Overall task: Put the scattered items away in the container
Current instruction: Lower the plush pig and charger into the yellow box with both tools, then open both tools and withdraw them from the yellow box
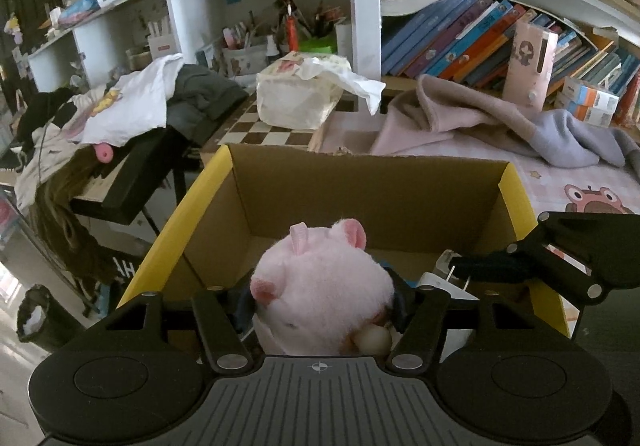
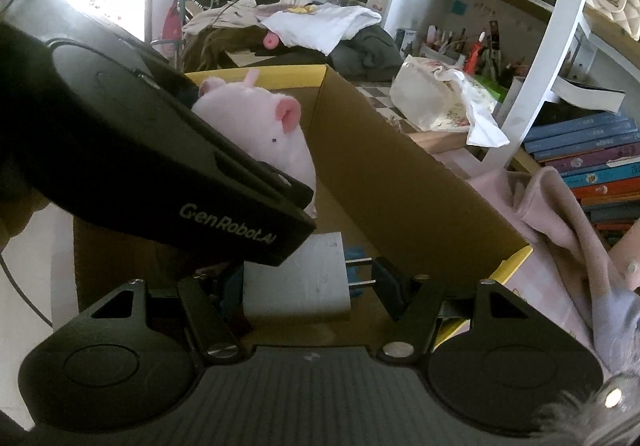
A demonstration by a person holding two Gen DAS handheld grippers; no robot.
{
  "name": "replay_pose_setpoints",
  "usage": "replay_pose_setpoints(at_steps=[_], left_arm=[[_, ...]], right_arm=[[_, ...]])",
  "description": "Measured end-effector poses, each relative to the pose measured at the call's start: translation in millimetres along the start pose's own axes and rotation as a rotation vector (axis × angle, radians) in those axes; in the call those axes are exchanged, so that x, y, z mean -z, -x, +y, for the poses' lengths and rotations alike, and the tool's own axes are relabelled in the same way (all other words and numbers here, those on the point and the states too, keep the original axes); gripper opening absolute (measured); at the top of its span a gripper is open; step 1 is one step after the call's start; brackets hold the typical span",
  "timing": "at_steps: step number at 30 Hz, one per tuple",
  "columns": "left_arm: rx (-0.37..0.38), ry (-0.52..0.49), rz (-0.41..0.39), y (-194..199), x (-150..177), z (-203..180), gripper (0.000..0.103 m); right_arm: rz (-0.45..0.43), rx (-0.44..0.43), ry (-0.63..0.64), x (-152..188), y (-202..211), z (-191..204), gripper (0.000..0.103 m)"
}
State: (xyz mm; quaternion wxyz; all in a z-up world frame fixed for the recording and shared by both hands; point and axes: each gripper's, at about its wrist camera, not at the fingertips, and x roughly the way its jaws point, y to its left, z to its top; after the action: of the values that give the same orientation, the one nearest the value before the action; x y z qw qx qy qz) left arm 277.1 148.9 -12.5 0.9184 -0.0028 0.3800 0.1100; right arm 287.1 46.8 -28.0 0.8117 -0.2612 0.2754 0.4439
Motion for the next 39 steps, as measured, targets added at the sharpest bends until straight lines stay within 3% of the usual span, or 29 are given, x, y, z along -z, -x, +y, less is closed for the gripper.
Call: replay_pose_setpoints(at_steps=[6, 10, 12, 16, 29, 39], left_arm=[[0.006, -0.026, 0.004, 0, 0, -3, 0.067], [0.005, -0.044, 0.005, 1, 1, -6, 0.073], [-0.007, -0.060, -0.003, 3, 2, -9, 0.085], [-0.014, -0.087, -0.030, 10, 3, -12, 0.086], [0.073, -0.032, -0.204, 76, 3, -2, 0.091], [0.128, -0.037, -0.321, 136, 27, 12, 0.095]], right_arm=[[-0.004, 0.004, 0.003, 1, -1, 0, 0.065], [-0.010, -0.002, -0.012, 0, 0, -1, 0.067], [-0.016, 0.009, -0.011, 0, 2, 1, 0.068], [-0.041, 0.027, -0.036, 0, 12, -1, 0.073], [-0.135, 0.186, -0.072, -5, 80, 16, 0.074], [-0.201, 0.310, -0.121, -1, 134, 46, 0.075]])
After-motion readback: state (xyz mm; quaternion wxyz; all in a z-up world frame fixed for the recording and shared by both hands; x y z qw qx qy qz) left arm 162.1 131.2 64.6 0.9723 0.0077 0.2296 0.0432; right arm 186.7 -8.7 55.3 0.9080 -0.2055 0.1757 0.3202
